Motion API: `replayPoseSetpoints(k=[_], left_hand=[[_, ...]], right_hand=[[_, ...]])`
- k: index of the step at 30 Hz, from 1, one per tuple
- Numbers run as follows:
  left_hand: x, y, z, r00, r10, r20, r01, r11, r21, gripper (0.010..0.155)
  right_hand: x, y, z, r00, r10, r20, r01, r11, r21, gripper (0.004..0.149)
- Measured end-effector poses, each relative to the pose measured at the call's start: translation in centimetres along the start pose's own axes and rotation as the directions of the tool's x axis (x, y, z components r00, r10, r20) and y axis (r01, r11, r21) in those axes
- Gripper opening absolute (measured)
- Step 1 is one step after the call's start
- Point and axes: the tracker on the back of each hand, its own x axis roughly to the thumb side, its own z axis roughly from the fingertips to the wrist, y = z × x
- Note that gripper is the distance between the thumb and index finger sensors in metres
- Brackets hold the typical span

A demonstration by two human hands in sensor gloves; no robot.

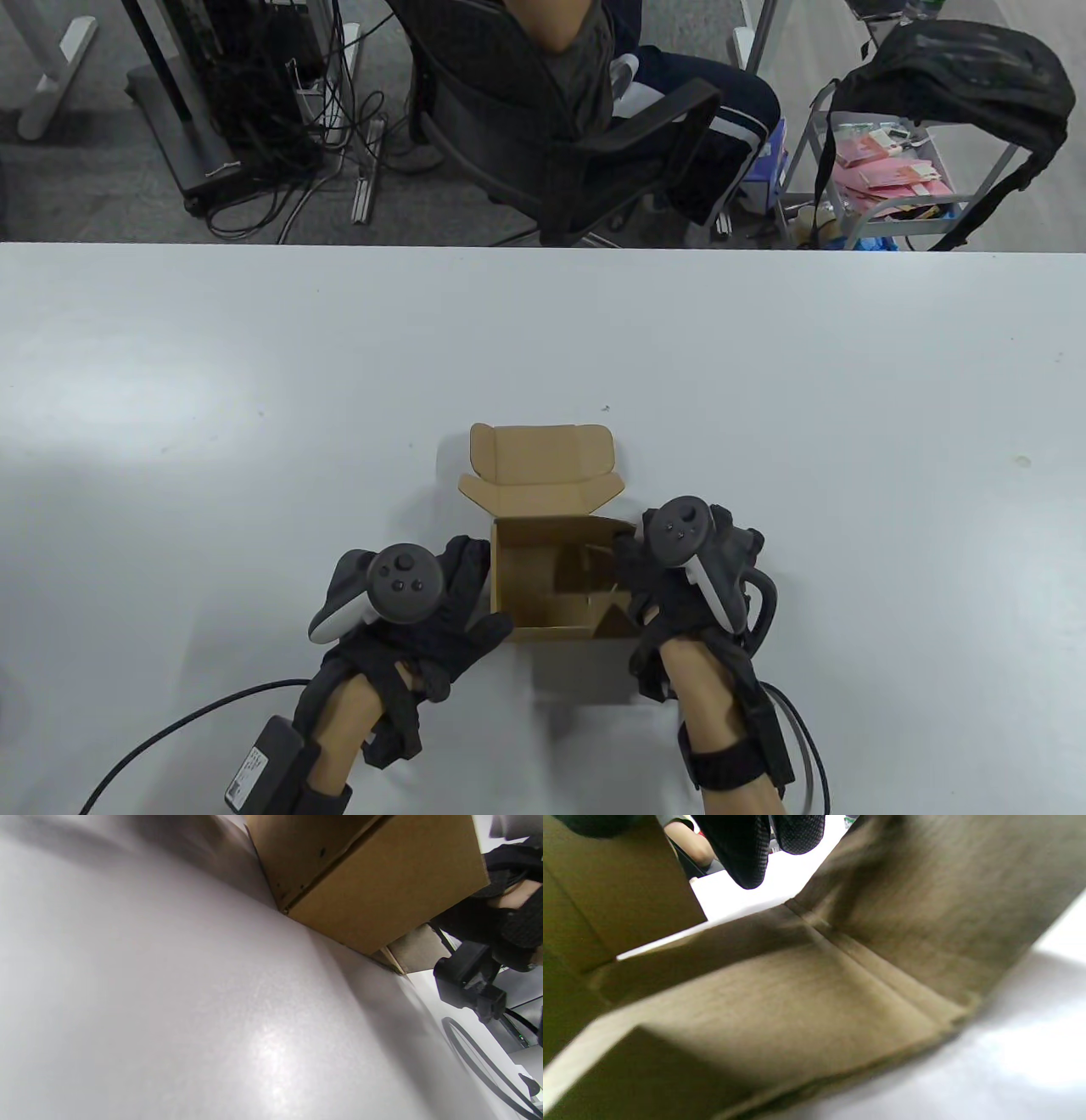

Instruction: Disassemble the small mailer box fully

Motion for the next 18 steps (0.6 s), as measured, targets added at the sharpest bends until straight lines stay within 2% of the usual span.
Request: replayPoseSetpoints(k=[5, 8, 13, 18], left_hand=[[0.1, -0.1, 0.0, 1.0, -0.002, -0.006, 0.002, 1.0, 0.003, 0.096], [0.1, -0.1, 0.0, 1.0, -0.003, -0.006, 0.003, 1.0, 0.004, 0.096], [0.1, -0.2, 0.0, 1.0, -0.005, -0.009, 0.005, 1.0, 0.007, 0.096], [0.1, -0.2, -0.1, 1.0, -0.005, -0.012, 0.005, 1.0, 0.008, 0.096]], right_hand=[[0.6, -2.2, 3.2, 0.995, -0.038, 0.092, 0.048, 0.992, -0.114, 0.069], [0.8, -3.0, 5.0, 0.986, -0.088, 0.139, 0.108, 0.984, -0.143, 0.07], [1.5, -2.9, 6.5, 0.972, -0.101, 0.213, 0.125, 0.987, -0.102, 0.069], [2.0, -1.9, 6.5, 0.976, -0.062, 0.21, 0.076, 0.995, -0.058, 0.068]])
